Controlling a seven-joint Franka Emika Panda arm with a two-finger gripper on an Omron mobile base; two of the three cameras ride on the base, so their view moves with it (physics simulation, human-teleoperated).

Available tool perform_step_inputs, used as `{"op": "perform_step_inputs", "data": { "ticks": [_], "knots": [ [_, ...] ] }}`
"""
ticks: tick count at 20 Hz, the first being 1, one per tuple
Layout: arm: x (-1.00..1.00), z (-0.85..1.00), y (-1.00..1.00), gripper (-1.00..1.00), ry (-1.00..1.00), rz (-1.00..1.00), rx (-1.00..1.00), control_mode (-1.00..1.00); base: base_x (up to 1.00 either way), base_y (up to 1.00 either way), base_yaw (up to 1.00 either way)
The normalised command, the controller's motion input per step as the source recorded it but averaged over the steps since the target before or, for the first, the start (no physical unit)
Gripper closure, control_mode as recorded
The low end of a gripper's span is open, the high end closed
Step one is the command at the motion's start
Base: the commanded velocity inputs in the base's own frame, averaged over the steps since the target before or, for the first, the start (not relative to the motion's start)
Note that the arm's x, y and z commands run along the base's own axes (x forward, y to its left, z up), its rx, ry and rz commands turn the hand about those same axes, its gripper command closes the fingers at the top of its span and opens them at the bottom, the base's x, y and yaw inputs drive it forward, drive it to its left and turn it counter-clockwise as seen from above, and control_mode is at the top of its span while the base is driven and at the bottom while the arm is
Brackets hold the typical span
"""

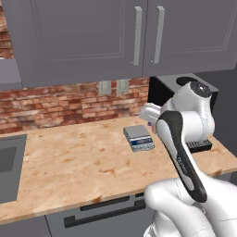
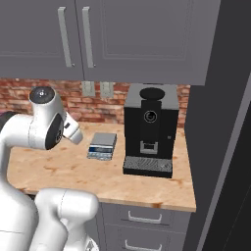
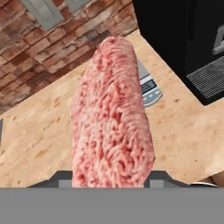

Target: Take the steak from the fridge and place it on the digital scale on the counter by the fridge. Wait a few seconds for a reading, then move it to the plate on the dining counter.

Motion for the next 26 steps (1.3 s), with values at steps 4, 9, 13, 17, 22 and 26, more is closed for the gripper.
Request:
{"op": "perform_step_inputs", "data": {
  "ticks": [4, 9, 13, 17, 22, 26],
  "knots": [
    [-0.24, 0.84, 0.00, 1.00, 0.32, 0.00, 0.05, -1.00, 0.00, 0.00, 0.00],
    [-0.08, 0.11, 0.03, 1.00, 0.19, -0.01, 0.00, -1.00, 0.00, 0.00, 0.00],
    [-0.10, -0.01, 0.03, 1.00, 0.00, -0.01, -0.01, 1.00, -0.69, 0.18, -0.07],
    [0.00, 0.00, 0.00, 1.00, 0.00, 0.00, 0.00, 1.00, -1.00, 0.24, -0.29],
    [0.00, 0.00, 0.00, 1.00, 0.00, 0.00, 0.00, 1.00, -1.00, 0.19, -0.62],
    [0.00, 0.00, 0.00, 1.00, 0.00, 0.00, 0.00, 1.00, -0.71, 0.11, -0.86]
  ]
}}
